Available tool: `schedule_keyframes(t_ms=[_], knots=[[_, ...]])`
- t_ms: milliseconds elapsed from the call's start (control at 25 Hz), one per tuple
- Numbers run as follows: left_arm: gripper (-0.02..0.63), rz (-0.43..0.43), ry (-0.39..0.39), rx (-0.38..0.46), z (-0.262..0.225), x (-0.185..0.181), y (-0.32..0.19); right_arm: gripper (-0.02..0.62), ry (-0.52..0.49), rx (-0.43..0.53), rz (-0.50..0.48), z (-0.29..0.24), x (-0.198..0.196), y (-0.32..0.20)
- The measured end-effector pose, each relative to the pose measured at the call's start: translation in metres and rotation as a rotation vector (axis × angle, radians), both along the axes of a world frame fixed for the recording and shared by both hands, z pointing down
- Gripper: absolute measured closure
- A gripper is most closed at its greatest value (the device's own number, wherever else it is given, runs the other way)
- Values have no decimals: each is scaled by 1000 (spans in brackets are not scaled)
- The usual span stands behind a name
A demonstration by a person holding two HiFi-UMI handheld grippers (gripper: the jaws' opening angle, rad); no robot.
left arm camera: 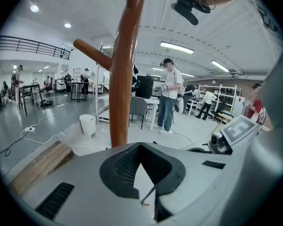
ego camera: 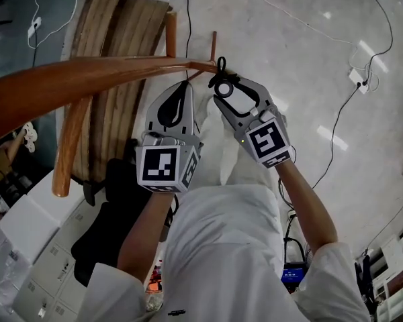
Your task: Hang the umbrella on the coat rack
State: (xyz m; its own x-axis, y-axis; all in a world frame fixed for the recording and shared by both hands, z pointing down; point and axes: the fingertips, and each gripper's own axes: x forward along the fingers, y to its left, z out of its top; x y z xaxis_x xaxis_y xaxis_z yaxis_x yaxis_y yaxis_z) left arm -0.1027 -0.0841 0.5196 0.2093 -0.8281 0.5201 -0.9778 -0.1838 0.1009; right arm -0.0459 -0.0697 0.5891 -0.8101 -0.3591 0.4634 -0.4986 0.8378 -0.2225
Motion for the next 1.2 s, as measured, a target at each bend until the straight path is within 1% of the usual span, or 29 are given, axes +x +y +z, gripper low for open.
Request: schedule_keyframes(t_ms=[200, 440, 760, 1200], knots=[[603, -19, 11, -14, 9, -6, 0, 403, 29, -6, -33, 17, -6, 13], [603, -19, 17, -22, 13, -7, 4, 403, 31, -29, -11, 26, -6, 16], [603, -18, 14, -28, 17, -7, 7, 402, 38, -48, -34, 40, -17, 23], [603, -12, -4, -46, 22, -11, 12, 402, 104, -76, -89, 85, -46, 4]])
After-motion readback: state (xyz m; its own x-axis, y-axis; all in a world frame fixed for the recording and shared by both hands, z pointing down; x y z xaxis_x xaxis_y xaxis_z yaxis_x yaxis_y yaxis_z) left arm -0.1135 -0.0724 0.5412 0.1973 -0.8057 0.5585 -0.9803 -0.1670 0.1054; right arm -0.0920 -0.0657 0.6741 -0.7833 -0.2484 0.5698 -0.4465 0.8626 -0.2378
